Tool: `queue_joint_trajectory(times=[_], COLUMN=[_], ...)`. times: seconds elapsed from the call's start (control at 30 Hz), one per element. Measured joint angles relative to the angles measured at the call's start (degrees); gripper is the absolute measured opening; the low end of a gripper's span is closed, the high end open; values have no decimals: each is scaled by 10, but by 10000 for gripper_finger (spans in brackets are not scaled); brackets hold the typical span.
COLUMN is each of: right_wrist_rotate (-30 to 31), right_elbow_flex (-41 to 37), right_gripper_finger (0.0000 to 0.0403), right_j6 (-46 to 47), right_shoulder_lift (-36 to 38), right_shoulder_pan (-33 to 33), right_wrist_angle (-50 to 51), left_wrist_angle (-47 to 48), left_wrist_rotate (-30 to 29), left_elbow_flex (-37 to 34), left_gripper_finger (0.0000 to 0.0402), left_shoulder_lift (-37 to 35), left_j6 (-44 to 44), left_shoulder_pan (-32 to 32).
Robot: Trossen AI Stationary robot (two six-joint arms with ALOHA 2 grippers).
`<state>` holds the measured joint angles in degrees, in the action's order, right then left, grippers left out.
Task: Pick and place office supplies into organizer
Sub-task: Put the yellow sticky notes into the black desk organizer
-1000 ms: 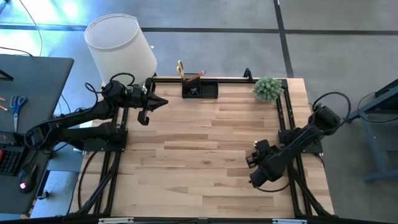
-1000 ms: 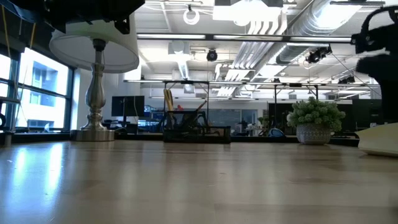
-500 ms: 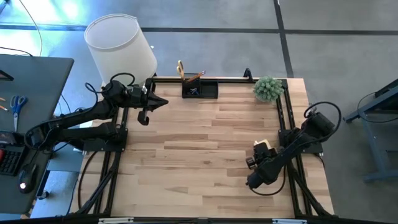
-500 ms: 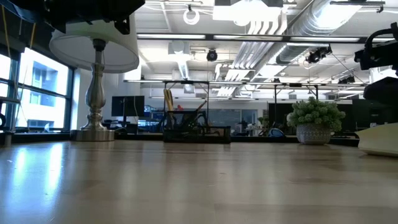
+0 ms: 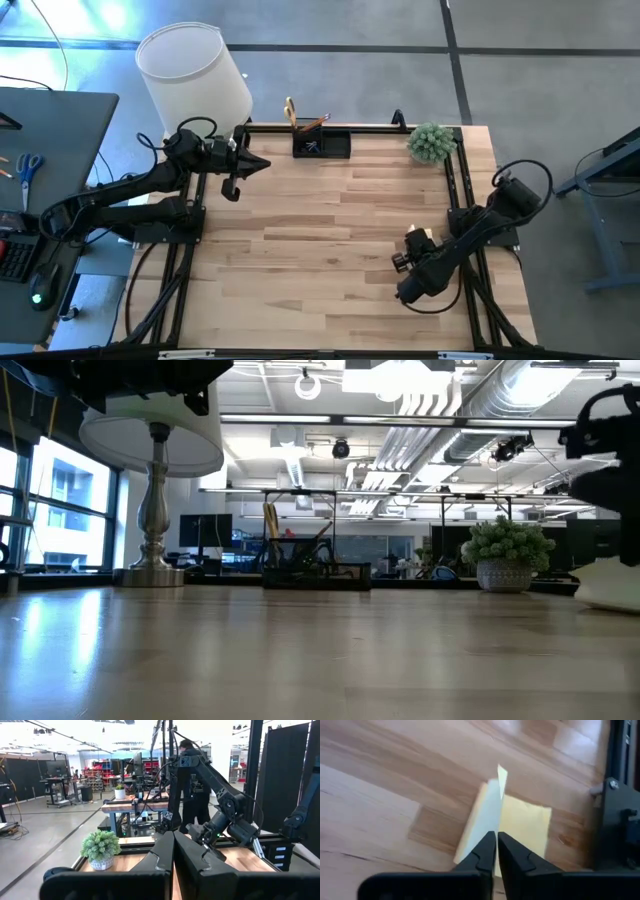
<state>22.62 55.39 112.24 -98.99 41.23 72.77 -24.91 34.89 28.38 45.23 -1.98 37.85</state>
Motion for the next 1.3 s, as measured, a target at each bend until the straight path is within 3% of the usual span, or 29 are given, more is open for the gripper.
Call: queue_joint_trajectory(times=[0.37, 0.6, 0.93, 1.1, 1.3], right_wrist_rotate=[146, 220, 218, 150, 124], right_elbow_flex=[1, 1, 1, 1, 1], right_gripper_finger=[2, 1, 0, 0, 0], right_j6=[-20, -210, -564, -674, -787], right_shoulder_lift=[89, 129, 165, 168, 170], right_shoulder_pan=[-34, -130, -310, -377, -431], right_wrist_angle=[-21, -126, -340, -439, -563], left_wrist_angle=[0, 0, -1, -2, -2], left_wrist_rotate=[0, 0, 0, 0, 0], left_elbow_flex=[0, 0, 0, 0, 0], left_gripper_finger=[1, 1, 1, 1, 1], left_shoulder_lift=[0, 0, 0, 0, 0], left_j6=[0, 0, 1, 2, 2], left_shoulder_pan=[0, 0, 0, 0, 0])
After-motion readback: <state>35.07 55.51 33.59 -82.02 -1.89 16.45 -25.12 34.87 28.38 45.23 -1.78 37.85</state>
